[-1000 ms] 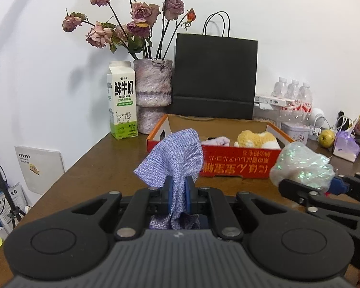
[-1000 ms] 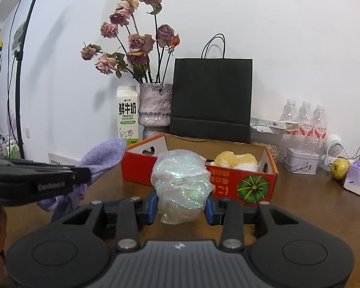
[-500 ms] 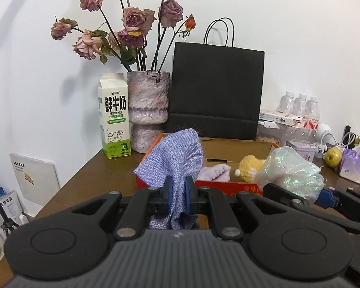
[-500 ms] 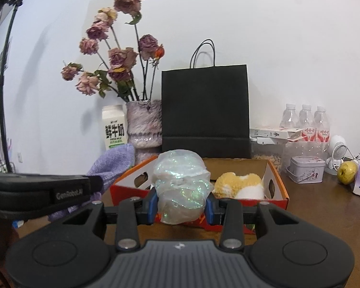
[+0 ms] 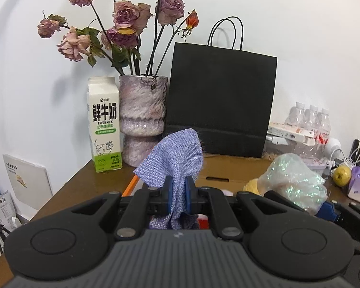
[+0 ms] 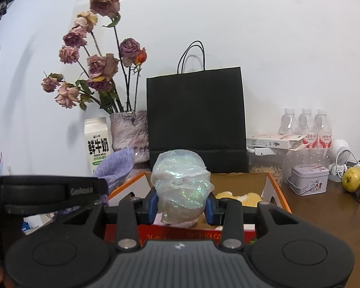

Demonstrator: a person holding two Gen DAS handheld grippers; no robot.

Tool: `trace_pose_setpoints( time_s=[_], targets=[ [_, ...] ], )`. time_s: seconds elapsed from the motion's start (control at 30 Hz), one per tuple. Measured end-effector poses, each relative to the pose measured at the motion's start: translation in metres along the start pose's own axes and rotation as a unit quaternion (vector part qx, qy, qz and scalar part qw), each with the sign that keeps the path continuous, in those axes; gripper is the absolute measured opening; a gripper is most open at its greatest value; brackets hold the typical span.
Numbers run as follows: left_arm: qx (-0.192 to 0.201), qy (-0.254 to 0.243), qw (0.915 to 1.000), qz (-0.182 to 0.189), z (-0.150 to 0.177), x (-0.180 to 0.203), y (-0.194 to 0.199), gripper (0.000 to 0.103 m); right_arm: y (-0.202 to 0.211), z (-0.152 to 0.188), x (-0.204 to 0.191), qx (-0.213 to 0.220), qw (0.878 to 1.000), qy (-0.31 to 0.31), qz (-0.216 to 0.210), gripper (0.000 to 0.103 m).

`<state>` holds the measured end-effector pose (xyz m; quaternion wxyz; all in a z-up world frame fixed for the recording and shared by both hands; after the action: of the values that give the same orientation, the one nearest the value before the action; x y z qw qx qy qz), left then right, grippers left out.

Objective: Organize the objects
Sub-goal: 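Carry the purple cloth and shiny bag over the cardboard box with both grippers, then open both grippers to drop the cloth and bag into the box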

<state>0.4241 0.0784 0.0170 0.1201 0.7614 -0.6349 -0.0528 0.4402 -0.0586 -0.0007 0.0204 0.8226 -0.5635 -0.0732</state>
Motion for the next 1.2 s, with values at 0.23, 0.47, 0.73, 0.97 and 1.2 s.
trace_pose_setpoints(
  time_s=[0.23,0.47,0.73,0.97,1.2],
  targets=[
    [0.005,0.003,1.0000,0.000,-0.014,0.003,-0.022,0.011,-0.024,-0.007,0.008,0.004,1.000,-0.006,0.007,0.036],
    [0.009,0.000,1.0000,0.004,-0.024,0.007,-0.044,0.011,-0.050,-0.010,0.013,0.000,1.000,-0.006,0.015,0.036],
    [0.001,-0.007,1.0000,0.007,-0.026,0.010,-0.070,0.011,-0.079,-0.008,0.018,-0.012,1.000,-0.005,0.020,0.036],
    [-0.014,-0.014,0.9998,0.007,-0.021,0.011,-0.088,0.011,-0.097,-0.005,0.021,-0.023,0.999,0.002,0.025,0.036],
    [-0.036,-0.013,0.9992,0.011,-0.015,0.009,-0.104,0.011,-0.108,0.001,0.028,-0.040,0.998,0.006,0.039,0.036]
  ],
)
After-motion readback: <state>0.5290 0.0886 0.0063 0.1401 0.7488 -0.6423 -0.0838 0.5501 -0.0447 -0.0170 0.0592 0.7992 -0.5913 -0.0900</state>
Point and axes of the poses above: each gripper's, at about its wrist camera, not at the fingertips, and y roughly against the way its jaws point, x to its right, z to its underside, the point moved 7 cm from there along -y, roughly the way its jaws point, and after that the axes turned 5 degrees about x, right-handed, at the moved point
